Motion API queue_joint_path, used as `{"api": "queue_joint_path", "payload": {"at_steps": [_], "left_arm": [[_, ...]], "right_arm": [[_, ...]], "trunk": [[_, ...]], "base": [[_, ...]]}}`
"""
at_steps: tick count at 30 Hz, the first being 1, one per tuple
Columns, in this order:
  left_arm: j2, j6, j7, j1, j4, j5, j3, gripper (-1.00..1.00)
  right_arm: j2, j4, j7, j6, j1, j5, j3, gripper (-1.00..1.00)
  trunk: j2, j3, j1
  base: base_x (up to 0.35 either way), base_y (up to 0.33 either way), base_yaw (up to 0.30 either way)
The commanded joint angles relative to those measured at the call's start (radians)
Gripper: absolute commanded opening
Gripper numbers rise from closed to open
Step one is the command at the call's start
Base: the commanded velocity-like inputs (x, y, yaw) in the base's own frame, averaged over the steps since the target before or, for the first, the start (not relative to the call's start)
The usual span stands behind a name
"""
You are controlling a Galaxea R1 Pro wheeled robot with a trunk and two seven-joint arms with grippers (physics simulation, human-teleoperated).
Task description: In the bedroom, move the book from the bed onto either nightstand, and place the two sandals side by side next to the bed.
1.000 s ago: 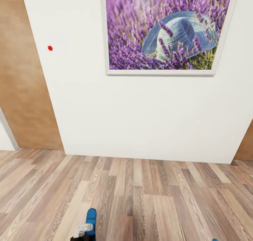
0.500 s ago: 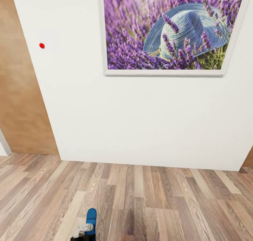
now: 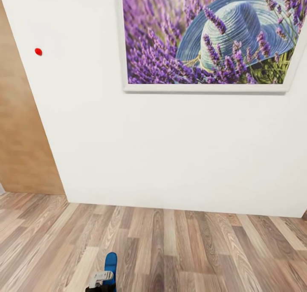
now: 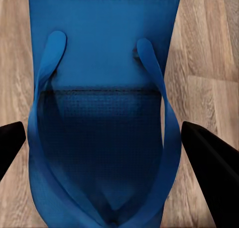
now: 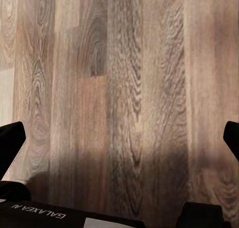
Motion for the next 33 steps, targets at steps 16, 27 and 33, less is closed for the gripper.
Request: {"api": "queue_joint_path", "payload": {"at_steps": [16, 27, 33], "left_arm": [[-0.001, 0.002, -0.007, -0.001, -0.001, -0.008, 0.009, -1.00], [0.001, 0.002, -0.007, -0.001, -0.001, -0.008, 0.010, -1.00], [0.001, 0.002, -0.007, -0.002, -0.001, -0.008, 0.010, -1.00]], "right_arm": [[0.000, -0.002, 0.005, 0.010, -0.001, -0.009, -0.004, 1.00], [0.000, -0.001, 0.005, 0.010, -0.001, -0.009, -0.003, 1.00], [0.000, -0.002, 0.005, 0.010, -0.001, -0.009, -0.003, 1.00]], "trunk": [[0.000, -0.001, 0.000], [0.000, -0.001, 0.000], [0.000, -0.001, 0.000]], "base": [[0.313, 0.000, -0.053], [0.030, 0.000, -0.266], [0.006, 0.000, -0.167]]}}
